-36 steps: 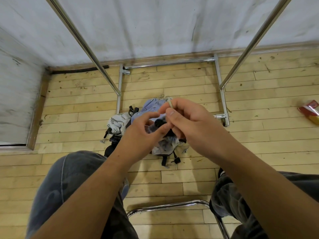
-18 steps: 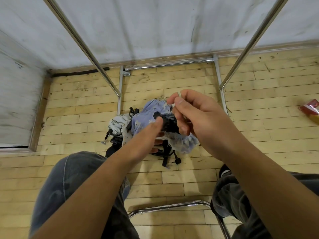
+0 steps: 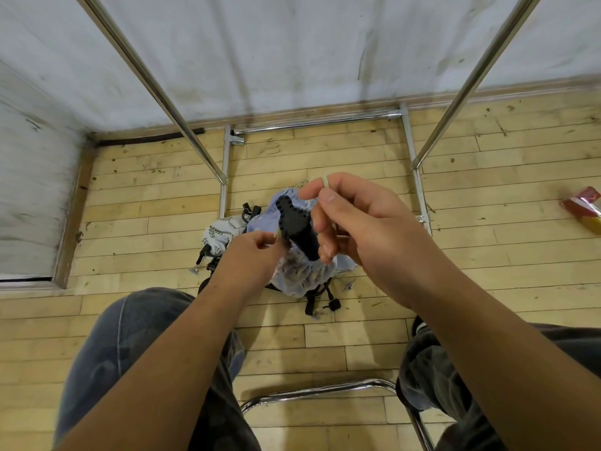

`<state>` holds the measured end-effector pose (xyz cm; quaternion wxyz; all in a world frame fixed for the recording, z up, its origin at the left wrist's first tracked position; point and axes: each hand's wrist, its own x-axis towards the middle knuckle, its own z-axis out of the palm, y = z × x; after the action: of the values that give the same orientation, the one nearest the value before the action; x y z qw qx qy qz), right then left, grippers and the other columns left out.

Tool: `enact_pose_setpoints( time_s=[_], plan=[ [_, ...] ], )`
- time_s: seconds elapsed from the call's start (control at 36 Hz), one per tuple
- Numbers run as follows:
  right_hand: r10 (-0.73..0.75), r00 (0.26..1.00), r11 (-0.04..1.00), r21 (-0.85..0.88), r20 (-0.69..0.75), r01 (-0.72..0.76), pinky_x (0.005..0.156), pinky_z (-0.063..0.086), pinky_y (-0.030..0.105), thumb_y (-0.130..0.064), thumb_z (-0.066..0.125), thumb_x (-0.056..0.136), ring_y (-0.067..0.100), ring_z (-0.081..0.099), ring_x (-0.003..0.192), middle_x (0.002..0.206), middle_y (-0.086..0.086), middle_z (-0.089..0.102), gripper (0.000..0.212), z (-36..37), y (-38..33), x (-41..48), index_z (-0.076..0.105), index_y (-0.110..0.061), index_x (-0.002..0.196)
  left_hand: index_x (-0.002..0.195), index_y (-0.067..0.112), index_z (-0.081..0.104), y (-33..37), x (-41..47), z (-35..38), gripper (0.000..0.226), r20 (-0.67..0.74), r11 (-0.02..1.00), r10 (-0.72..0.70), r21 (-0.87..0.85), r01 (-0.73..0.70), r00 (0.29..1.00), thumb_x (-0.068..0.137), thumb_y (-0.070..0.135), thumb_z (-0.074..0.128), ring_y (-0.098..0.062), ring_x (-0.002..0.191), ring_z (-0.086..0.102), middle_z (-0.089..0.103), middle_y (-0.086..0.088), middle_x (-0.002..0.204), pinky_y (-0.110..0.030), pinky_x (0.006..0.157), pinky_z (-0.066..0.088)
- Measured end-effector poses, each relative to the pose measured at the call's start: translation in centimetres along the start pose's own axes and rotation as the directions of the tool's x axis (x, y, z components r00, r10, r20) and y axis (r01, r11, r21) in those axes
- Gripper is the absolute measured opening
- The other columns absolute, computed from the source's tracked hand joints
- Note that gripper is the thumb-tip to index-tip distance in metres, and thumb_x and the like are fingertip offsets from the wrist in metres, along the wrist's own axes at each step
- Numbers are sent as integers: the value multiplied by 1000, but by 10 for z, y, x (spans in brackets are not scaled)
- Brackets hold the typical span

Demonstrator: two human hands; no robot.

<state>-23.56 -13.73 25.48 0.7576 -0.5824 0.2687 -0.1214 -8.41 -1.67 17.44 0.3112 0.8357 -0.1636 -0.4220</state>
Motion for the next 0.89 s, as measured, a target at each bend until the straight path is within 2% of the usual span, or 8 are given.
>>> enact_pose_setpoints(
  time_s=[0.06, 0.14, 0.28, 0.47, 0.67, 0.72, 0.83, 0.89],
  plan=[
    [-12, 1000, 1000, 9, 0, 12, 68, 53, 38, -13, 42, 111, 18, 52, 61, 77, 1, 57, 26, 0, 0, 0, 67, -13, 111, 86, 14, 73, -1, 0, 1, 26, -10, 997, 8, 71, -7, 1000, 97, 37, 66, -14, 56, 44, 56, 0, 65, -28, 54, 36],
    [-17, 1000, 1000, 11, 2, 17, 69, 54, 37, -14, 42, 111, 18, 52, 61, 77, 0, 58, 25, 0, 1, 0, 67, -13, 112, 95, 10, 71, 0, -1, 2, 29, 3, 991, 3, 136, -3, 1000, 99, 37, 63, -20, 60, 46, 60, -10, 71, -32, 56, 38],
    [-11, 1000, 1000, 17, -8, 11, 66, 55, 35, -14, 42, 111, 18, 51, 61, 78, 2, 57, 25, -2, 0, 0, 67, -12, 113, 106, 19, 69, 0, -1, 3, 22, 18, 996, -13, 87, 11, 1000, 105, 35, 55, -26, 87, 75, 75, -4, 94, -49, 85, 61],
    [0, 999, 1000, -27, -44, -1, 66, 53, 37, -16, 45, 110, 19, 51, 61, 80, 3, 58, 23, -4, 1, 2, 68, -14, 111, 96, 18, 69, 3, 2, 2, 18, -12, 1000, -6, -14, 6, 1000, 105, 24, 55, -14, 70, 63, 71, -2, 84, -32, 76, 56],
    [7, 999, 999, -50, -43, -9, 68, 54, 35, -17, 46, 110, 17, 53, 62, 80, 1, 59, 23, -5, 3, 3, 69, -17, 112, 90, 12, 74, 7, -2, 2, 35, -6, 995, -52, -85, 51, 999, 94, 44, 61, -19, 73, 56, 59, -5, 80, -38, 77, 51],
    [12, 999, 999, -52, -47, -14, 69, 54, 36, -17, 46, 110, 18, 54, 62, 80, 1, 59, 23, -5, 4, 3, 69, -17, 112, 88, 11, 73, 10, -4, 1, 48, -7, 990, -35, -139, 33, 999, 83, 57, 59, -19, 81, 53, 57, -8, 86, -40, 81, 46],
    [27, 998, 996, -80, -60, -32, 74, 57, 39, -20, 47, 110, 17, 57, 64, 82, 0, 61, 23, -5, 6, 3, 69, -21, 112, 68, 19, 70, 10, -1, -1, 44, -53, 976, 2, -215, -13, 999, 91, 55, 60, -23, 79, 59, 62, -6, 78, -54, 102, 53],
    [42, 997, 994, -97, -63, -48, 77, 58, 42, -21, 48, 110, 17, 59, 65, 83, 0, 62, 22, -5, 7, 3, 70, -22, 113, 61, 24, 67, 11, -2, -1, 47, -53, 966, 22, -257, -35, 998, 92, 59, 59, -24, 82, 66, 68, 0, 74, -55, 102, 53]
  ],
)
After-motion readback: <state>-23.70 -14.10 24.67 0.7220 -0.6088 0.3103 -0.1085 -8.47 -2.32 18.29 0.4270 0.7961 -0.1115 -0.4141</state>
